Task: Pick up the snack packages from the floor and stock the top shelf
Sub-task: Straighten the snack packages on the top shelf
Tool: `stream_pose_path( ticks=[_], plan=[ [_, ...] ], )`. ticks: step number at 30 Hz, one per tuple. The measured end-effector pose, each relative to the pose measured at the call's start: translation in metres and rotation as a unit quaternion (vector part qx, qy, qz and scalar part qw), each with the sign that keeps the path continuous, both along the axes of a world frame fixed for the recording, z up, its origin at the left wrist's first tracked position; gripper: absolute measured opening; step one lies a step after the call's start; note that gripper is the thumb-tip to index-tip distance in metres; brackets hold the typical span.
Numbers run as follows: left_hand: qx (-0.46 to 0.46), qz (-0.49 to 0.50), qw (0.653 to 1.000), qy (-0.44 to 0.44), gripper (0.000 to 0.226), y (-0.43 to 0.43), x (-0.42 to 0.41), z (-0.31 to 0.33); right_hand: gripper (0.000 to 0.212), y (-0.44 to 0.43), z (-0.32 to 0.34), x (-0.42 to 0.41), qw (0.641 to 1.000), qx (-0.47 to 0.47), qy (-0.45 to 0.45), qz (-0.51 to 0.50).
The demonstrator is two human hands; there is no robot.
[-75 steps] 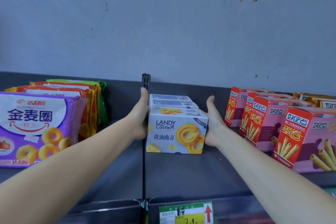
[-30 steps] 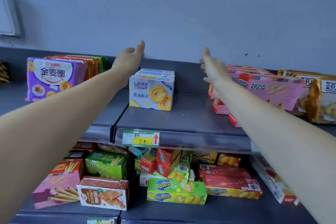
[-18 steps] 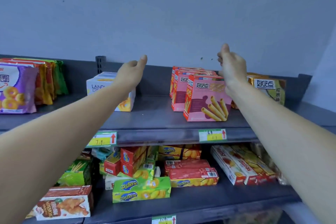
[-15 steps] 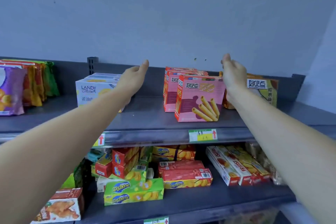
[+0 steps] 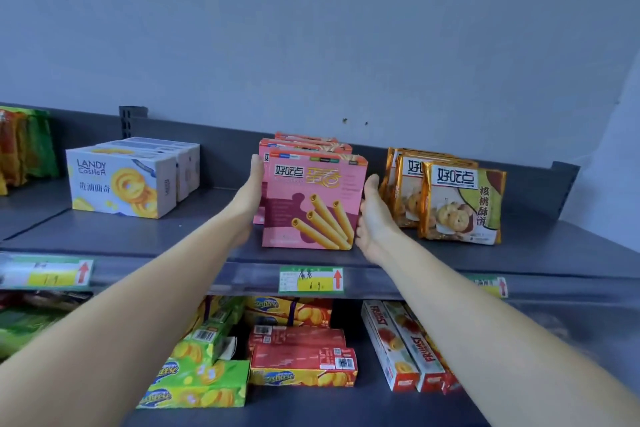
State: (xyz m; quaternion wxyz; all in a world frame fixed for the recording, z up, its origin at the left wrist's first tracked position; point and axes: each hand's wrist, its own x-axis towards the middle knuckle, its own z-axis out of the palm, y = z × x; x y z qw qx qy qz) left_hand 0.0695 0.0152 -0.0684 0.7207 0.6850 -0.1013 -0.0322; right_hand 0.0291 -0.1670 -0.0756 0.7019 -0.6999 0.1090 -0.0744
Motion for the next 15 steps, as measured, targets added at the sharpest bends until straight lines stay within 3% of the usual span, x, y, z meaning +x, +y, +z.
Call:
stream_pose_path(
  ticks=[5,10,15],
  plan=[
    [-0.094,-0.035,0.994,0.049,0.083,0.003,0.007,0.001,0.085,0.011,-0.005,0.01,1.0,0.004,0.001,-0.005],
    [-0.086,-0.033,0.994,0.064,0.094,0.012,0.02,0.002,0.085,-0.008,0.009,0.018,0.997,0.028,-0.027,-0.062],
    [-0.087,-0.053,0.991,0.089,0.091,0.009,0.03,0.005,0.096,-0.012,0.014,0.038,0.998,0.061,-0.028,-0.009]
  ],
)
